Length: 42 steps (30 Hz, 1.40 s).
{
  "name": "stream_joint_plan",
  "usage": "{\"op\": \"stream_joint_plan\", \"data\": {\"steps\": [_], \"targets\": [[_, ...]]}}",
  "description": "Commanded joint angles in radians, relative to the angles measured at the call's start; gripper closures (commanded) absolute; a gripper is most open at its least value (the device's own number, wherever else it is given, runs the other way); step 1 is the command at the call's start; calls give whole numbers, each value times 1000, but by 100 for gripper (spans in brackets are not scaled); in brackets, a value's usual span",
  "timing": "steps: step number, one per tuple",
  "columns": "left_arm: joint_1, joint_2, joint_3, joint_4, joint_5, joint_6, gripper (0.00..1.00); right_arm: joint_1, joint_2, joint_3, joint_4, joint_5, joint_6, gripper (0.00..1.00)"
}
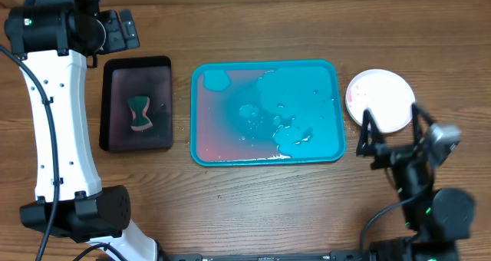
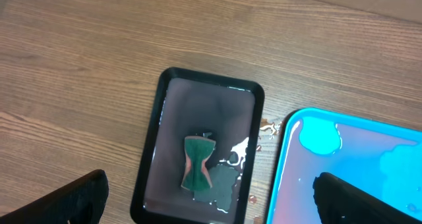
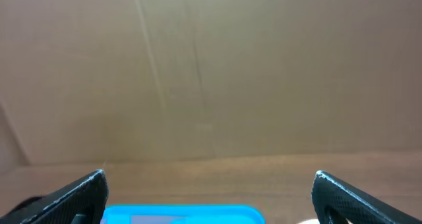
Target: Clean dirty plates on tray and stack at the side
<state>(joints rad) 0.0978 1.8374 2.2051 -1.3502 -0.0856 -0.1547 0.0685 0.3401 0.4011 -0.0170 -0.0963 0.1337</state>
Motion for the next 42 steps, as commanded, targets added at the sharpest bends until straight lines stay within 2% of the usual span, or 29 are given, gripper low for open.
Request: {"op": "stream_joint_plan", "data": {"steps": [1, 9, 14, 17, 42], "targets": [[-2, 6, -4, 0, 5, -10, 0, 11, -104, -143, 34, 14, -8, 0], [-2, 6, -4, 0, 5, -10, 0, 11, -339, -372, 46, 36, -8, 0], [-2, 6, -4, 0, 5, -10, 0, 11, -337, -393, 44, 37, -9, 0], [-2, 6, -4, 0, 5, -10, 0, 12, -337, -394, -72, 29, -5, 0], [-2, -2, -4, 0, 5, -10, 0, 33, -337, -393, -60, 26, 0, 0]]}}
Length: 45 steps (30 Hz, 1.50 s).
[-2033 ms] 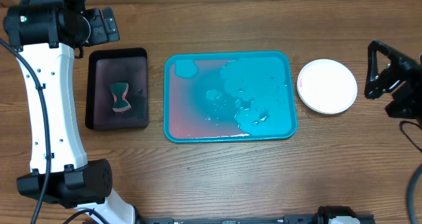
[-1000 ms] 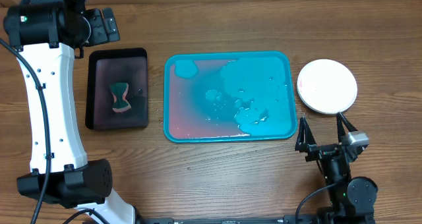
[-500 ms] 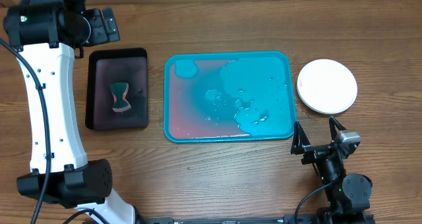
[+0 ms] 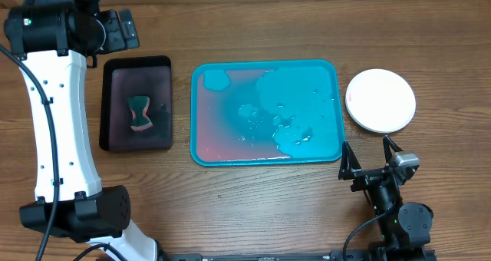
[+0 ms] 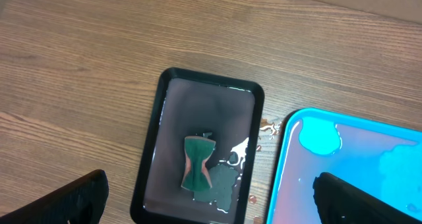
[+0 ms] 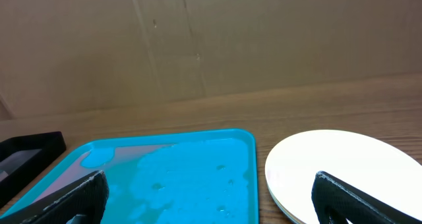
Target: Clean dirty plates on tray and stack at the side
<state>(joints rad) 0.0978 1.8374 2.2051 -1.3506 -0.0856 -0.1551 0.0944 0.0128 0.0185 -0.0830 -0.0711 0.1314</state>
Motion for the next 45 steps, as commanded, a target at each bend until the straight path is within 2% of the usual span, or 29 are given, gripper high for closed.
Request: {"op": "stream_joint_plan", "data": {"steps": [1, 7, 10, 12, 17, 22, 28, 36, 40, 45], "targets": [[-8, -17, -4, 0, 5, -10, 0, 7, -10, -11, 6, 0, 2, 0], [-66, -191, -4, 1, 5, -10, 0, 7, -10, -11, 6, 0, 2, 0], [-113, -330, -4, 18, -80, 28, 0, 7, -10, -11, 6, 0, 2, 0], [-121, -410, -7, 16, -81, 28, 0, 7, -10, -11, 6, 0, 2, 0], [-110, -621, -124, 56, -82, 28, 0, 7, -10, -11, 6, 0, 2, 0], [-76, -875, -458, 280, -41, 36, 0, 7, -10, -11, 6, 0, 2, 0], [-59, -1159, -947, 655, 66, 132, 0, 7, -10, -11, 6, 0, 2, 0], [-59, -1420, -1485, 1057, 106, 134, 0, 7, -10, -11, 6, 0, 2, 0], [-59, -1526, -1663, 1170, 116, 133, 0, 7, -10, -11, 6, 0, 2, 0], [-59, -1647, -1818, 1232, 119, 134, 0, 7, -10, -11, 6, 0, 2, 0]]}}
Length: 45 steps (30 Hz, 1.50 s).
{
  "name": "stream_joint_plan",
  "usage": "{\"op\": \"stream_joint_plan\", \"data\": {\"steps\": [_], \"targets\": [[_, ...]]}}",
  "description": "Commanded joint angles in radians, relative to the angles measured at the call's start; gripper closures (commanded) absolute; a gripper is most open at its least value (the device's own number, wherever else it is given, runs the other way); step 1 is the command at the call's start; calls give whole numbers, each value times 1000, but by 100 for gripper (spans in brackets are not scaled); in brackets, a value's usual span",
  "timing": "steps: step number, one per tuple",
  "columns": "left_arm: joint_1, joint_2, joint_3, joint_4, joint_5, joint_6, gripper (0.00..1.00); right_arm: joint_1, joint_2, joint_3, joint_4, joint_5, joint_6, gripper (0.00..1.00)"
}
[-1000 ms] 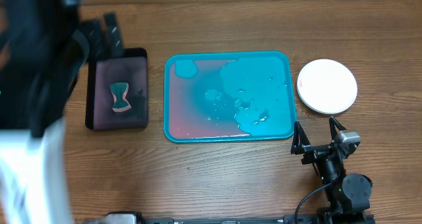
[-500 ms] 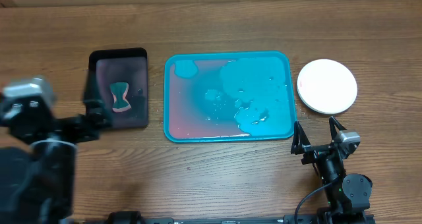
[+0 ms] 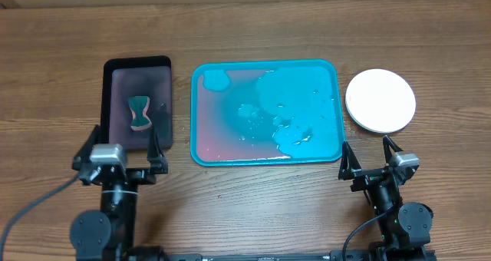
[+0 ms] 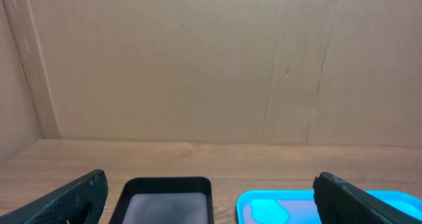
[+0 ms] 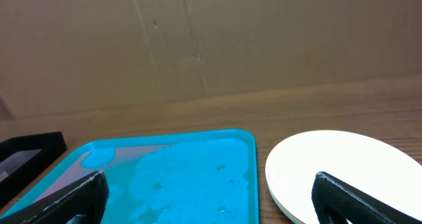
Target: Clean dirty plates on tray and stack at the side
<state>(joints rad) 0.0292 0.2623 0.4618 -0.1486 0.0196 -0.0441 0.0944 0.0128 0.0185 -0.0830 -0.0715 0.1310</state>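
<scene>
A wet blue tray point(image 3: 265, 111) lies mid-table with no plate on it. White plates point(image 3: 380, 100) are stacked to its right, also in the right wrist view point(image 5: 343, 168). My left gripper point(image 3: 119, 150) rests low at the table's front left, open and holding nothing, facing a black tray point(image 4: 168, 197). At the front right my right gripper point(image 3: 372, 157) also sits low and open with nothing between its fingers, facing the blue tray point(image 5: 178, 178) and the plates.
The black tray point(image 3: 136, 104) at the left holds murky water and a green-and-pink sponge point(image 3: 139, 113). A brown cardboard wall point(image 4: 211, 59) stands behind the table.
My left arm was raised high over the table's back left, looking down on the black tray; now it sits folded low at the front left. The right arm has not moved.
At first my right gripper was open just in front of the white plates, with the left arm raised at the back left. Then the right arm was folded low at the front right. Now the left arm is folded low too.
</scene>
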Motion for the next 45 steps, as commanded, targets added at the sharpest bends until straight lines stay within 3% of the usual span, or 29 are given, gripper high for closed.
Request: {"op": "stream_joint_plan", "data": {"steps": [1, 10, 20, 23, 45], "targets": [[10, -95, -103, 37, 5, 23, 0, 7, -10, -11, 6, 1, 2, 0], [10, -235, -313, 80, 6, 42, 0, 7, -10, -11, 6, 0, 2, 0], [10, -259, -459, 132, 9, 52, 0, 7, -10, -11, 6, 0, 2, 0], [10, -259, -457, 71, 6, 71, 0, 7, -10, -11, 6, 0, 2, 0], [10, -258, -457, 71, 3, 74, 0, 7, -10, -11, 6, 0, 2, 0]]}}
